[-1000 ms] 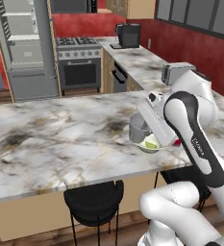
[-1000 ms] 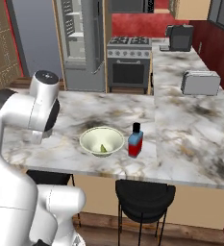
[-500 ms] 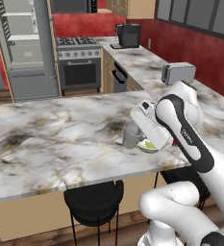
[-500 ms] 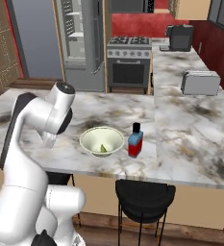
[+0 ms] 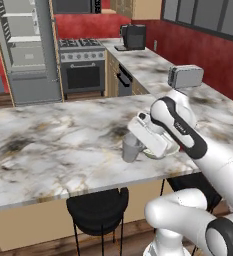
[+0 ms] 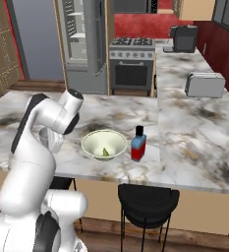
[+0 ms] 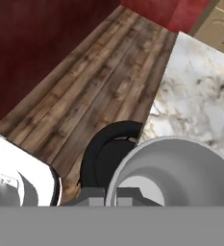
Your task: There is a bowl on the dining counter. Grab a lemon wedge from the fridge and place it in the bowl. Then get the liquor bottle and glass cup from the cabinet and place them next to the bowl.
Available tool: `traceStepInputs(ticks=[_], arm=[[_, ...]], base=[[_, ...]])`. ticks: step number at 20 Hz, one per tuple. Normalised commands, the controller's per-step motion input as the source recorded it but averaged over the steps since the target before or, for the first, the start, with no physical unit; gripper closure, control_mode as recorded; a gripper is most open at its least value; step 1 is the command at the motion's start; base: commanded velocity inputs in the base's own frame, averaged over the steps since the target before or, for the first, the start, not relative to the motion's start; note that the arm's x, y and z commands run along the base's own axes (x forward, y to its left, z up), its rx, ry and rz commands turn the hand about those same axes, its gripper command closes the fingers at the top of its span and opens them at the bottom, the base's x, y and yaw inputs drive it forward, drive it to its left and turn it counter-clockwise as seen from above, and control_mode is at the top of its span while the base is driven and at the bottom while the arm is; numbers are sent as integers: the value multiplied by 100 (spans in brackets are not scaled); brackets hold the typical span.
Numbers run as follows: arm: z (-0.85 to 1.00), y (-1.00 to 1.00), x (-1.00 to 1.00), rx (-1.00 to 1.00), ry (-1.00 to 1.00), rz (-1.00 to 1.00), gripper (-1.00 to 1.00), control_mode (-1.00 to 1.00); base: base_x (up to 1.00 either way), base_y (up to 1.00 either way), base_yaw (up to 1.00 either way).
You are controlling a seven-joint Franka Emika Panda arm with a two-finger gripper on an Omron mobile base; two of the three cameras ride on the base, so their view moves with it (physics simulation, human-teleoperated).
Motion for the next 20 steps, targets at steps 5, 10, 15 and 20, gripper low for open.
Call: traceStepInputs(ticks=[5, 10, 15, 20], arm=[[-13, 2, 52, 0, 1, -1, 100, -100], [-12, 3, 42, 0, 0, -12, 100, -100], [-16, 5, 25, 0, 1, -19, 100, -100], [-17, 6, 5, 0, 0, -23, 100, -100]], base=[[0, 0, 0], [0, 0, 0], [0, 0, 0], [0, 0, 0]])
